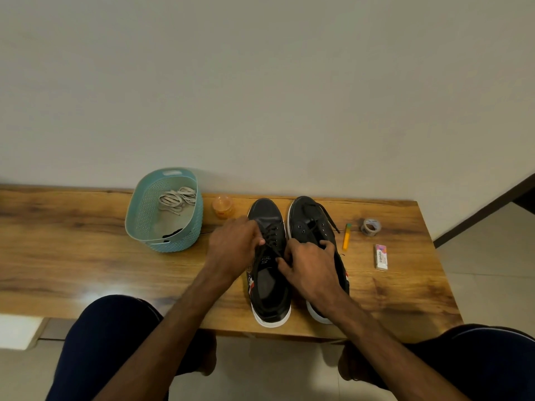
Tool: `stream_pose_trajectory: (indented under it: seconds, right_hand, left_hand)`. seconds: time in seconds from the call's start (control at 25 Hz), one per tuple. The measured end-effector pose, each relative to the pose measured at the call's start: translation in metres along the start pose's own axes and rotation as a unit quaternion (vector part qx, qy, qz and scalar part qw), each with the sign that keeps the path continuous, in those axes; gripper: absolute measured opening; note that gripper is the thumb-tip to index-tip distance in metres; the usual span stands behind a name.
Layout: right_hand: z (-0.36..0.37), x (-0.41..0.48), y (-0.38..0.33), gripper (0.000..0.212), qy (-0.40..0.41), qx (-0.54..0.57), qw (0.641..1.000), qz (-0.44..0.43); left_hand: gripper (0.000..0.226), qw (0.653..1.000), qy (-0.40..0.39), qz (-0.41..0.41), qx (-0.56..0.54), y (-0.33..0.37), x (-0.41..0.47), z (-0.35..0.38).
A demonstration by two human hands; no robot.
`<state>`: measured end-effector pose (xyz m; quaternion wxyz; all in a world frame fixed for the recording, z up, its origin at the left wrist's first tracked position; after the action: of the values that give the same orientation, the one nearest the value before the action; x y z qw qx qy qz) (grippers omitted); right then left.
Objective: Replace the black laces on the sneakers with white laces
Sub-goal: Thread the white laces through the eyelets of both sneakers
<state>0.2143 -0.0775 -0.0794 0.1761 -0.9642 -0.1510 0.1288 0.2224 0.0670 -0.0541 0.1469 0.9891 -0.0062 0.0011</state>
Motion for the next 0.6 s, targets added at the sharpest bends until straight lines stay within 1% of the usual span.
stream_pose_trajectory:
  seconds: [0.08,0.12,0.16,0.2,0.28,0.32,0.36,0.4,0.44,0.52,0.6]
  right_hand:
    - [0.000,0.000,-0.001,0.019,0.000,0.007,1.000,0.000]
    - [0.000,0.000,-0.001,0.019,0.001,0.009,1.000,-0.001]
    - [-0.001,-0.001,-0.001,0.019,0.002,0.009,1.000,-0.001]
    - [-0.001,-0.001,0.000,0.019,0.002,0.008,1.000,-0.001]
    - [0.001,0.000,0.000,0.019,-0.004,0.003,1.000,-0.003]
    - [0.001,0.000,-0.001,0.020,-0.007,0.000,1.000,-0.004]
    - [0.001,0.000,-0.001,0.021,-0.008,-0.007,1.000,-0.007]
    - [0.001,0.000,-0.002,0.023,-0.004,-0.019,1.000,-0.012]
    - [0.002,-0.001,-0.005,0.025,0.003,-0.035,0.999,-0.024]
    - [0.006,-0.004,-0.015,0.031,0.012,-0.055,0.997,-0.058]
    - [0.015,-0.010,-0.024,0.034,-0.011,-0.048,0.996,-0.078]
  left_hand:
    - [0.012,0.995,0.027,-0.100,0.015,-0.038,0.002,-0.013]
    - [0.013,0.990,0.025,-0.133,0.029,-0.055,0.002,-0.016]
    - [0.014,0.990,0.016,-0.136,0.040,-0.061,0.003,-0.015]
    - [0.016,0.993,0.000,-0.110,0.037,-0.056,0.003,-0.010]
    - [0.031,0.999,-0.039,-0.006,0.031,-0.020,0.004,0.004]
    - [0.035,0.996,-0.060,0.041,0.048,0.000,0.001,0.011]
    - [0.033,0.993,-0.066,0.071,0.068,0.017,-0.002,0.016]
    - [0.028,0.992,-0.061,0.078,0.080,0.024,-0.003,0.018]
    - [0.023,0.993,-0.052,0.068,0.076,0.024,-0.002,0.017]
    - [0.016,0.998,-0.052,0.026,0.039,0.013,-0.001,0.014]
    - [0.011,0.998,-0.065,-0.001,-0.015,0.005,-0.003,0.015]
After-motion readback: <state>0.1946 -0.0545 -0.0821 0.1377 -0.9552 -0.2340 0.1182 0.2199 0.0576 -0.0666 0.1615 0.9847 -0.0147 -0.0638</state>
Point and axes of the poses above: each hand's wrist, its own x-axis towards the middle knuckle, its own z-axis out of the palm, y = z × x, the point moved 9 cm from there along x, towards the middle knuckle, and after that the axes turned 3 degrees about -y, right-handed, at the moved point
